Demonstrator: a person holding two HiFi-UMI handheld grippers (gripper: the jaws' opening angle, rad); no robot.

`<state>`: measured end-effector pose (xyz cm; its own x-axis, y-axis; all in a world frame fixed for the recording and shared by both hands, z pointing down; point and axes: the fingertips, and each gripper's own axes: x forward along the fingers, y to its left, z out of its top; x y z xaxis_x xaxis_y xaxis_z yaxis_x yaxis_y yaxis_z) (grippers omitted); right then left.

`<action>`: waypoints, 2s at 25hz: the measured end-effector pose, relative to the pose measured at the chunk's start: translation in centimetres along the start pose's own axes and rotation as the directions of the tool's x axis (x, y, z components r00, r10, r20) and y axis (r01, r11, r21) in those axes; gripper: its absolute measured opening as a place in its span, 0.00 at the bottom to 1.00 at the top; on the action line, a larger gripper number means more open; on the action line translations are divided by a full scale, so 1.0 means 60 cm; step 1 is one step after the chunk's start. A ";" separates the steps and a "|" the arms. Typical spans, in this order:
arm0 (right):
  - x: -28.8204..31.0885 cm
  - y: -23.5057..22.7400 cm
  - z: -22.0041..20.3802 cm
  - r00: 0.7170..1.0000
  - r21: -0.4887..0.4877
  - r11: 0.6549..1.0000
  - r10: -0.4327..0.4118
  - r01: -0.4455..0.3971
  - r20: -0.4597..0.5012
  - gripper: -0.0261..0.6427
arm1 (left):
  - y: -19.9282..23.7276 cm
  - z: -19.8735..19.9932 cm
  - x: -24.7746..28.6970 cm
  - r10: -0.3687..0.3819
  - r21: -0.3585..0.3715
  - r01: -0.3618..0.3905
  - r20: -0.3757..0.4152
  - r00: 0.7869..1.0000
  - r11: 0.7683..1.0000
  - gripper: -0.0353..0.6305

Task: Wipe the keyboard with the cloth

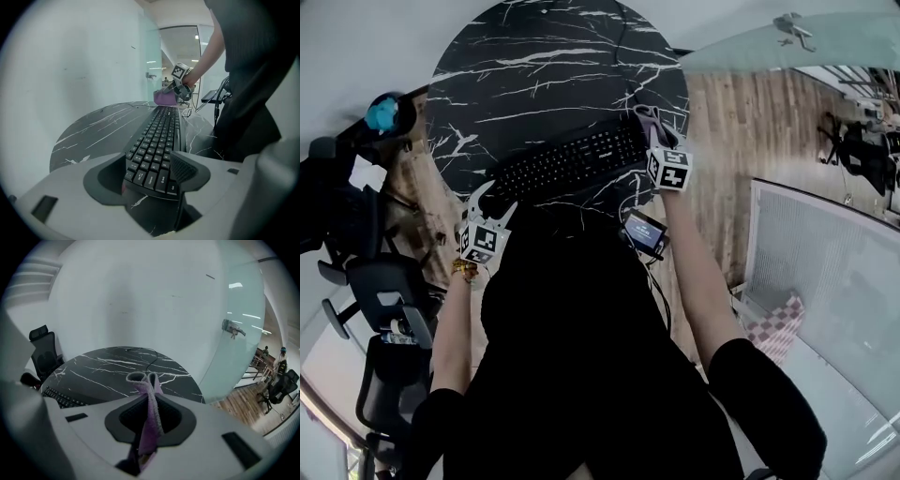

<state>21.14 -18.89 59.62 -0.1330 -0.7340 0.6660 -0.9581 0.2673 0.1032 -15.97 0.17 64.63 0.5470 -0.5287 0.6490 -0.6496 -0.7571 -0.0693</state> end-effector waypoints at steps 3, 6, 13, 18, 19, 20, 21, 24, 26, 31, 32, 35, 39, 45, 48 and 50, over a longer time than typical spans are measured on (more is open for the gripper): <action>0.020 0.012 -0.026 0.999 0.002 1.000 0.001 0.000 -0.043 0.12 | 0.004 -0.020 0.002 -0.007 -0.011 0.006 -0.026 1.000 1.000 0.48; 0.029 0.025 -0.046 0.997 0.012 1.000 -0.001 0.002 -0.073 0.12 | -0.003 -0.032 0.007 -0.017 -0.009 0.017 -0.048 0.999 1.000 0.48; 0.059 0.062 -0.082 0.981 0.016 0.997 0.081 -0.080 -0.178 0.12 | -0.024 -0.044 0.019 -0.057 0.018 0.059 -0.097 0.994 0.998 0.48; 0.071 0.075 -0.090 0.975 0.015 0.995 0.096 -0.095 -0.199 0.12 | -0.024 -0.050 0.016 -0.061 -0.007 0.061 -0.081 0.995 0.998 0.48; 0.073 0.077 -0.091 0.975 0.022 0.995 0.095 -0.092 -0.200 0.12 | -0.024 -0.051 0.016 -0.061 -0.011 0.060 -0.079 0.995 0.998 0.48; 0.073 0.078 -0.093 0.975 0.033 0.996 0.092 -0.087 -0.202 0.12 | -0.024 -0.051 0.016 -0.062 -0.014 0.061 -0.077 0.995 0.998 0.48; 0.074 0.079 -0.094 0.975 0.041 0.996 0.088 -0.081 -0.203 0.12 | -0.024 -0.052 0.016 -0.064 -0.018 0.063 -0.076 0.995 0.998 0.48; 0.073 0.081 -0.089 0.976 0.050 0.997 0.070 -0.061 -0.207 0.12 | -0.023 -0.054 0.017 -0.076 -0.037 0.074 -0.073 0.994 0.997 0.48; 0.074 0.083 -0.092 0.974 0.060 0.996 0.077 -0.065 -0.214 0.12 | -0.023 -0.054 0.018 -0.083 -0.031 0.081 -0.071 0.994 0.996 0.48; 0.074 0.100 -0.099 0.967 0.065 0.991 0.125 -0.114 -0.223 0.12 | -0.024 -0.054 0.016 -0.092 -0.029 0.091 -0.062 0.994 0.995 0.48; 0.073 0.104 -0.098 0.966 0.053 0.991 0.130 -0.121 -0.225 0.12 | -0.024 -0.054 0.016 -0.092 -0.030 0.091 -0.061 0.994 0.995 0.48; 0.071 0.111 -0.101 0.962 0.030 0.990 0.142 -0.139 -0.233 0.12 | -0.024 -0.053 0.016 -0.092 -0.026 0.091 -0.057 0.994 0.996 0.48; 0.067 0.120 -0.096 0.963 0.040 0.989 0.145 -0.140 -0.226 0.12 | -0.026 -0.053 0.011 -0.091 -0.008 0.091 -0.053 0.994 0.996 0.48; 0.064 0.126 -0.101 0.959 0.063 0.984 0.176 -0.166 -0.221 0.12 | -0.037 -0.066 0.000 -0.094 -0.016 0.093 -0.064 0.993 0.996 0.48; 0.061 0.138 -0.104 0.952 0.059 0.978 0.207 -0.199 -0.223 0.12 | -0.038 -0.069 -0.001 -0.080 -0.036 0.078 -0.064 0.995 0.996 0.48; 0.058 0.156 -0.105 0.947 0.034 0.973 0.230 -0.228 -0.227 0.12 | -0.036 -0.070 0.000 -0.072 -0.045 0.069 -0.061 0.996 0.997 0.48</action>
<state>13.33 -15.05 67.56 -0.2883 -0.4920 0.8215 -0.9106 0.4062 -0.0763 -16.79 3.42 67.95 0.5590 -0.4485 0.6974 -0.6333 -0.7739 0.0099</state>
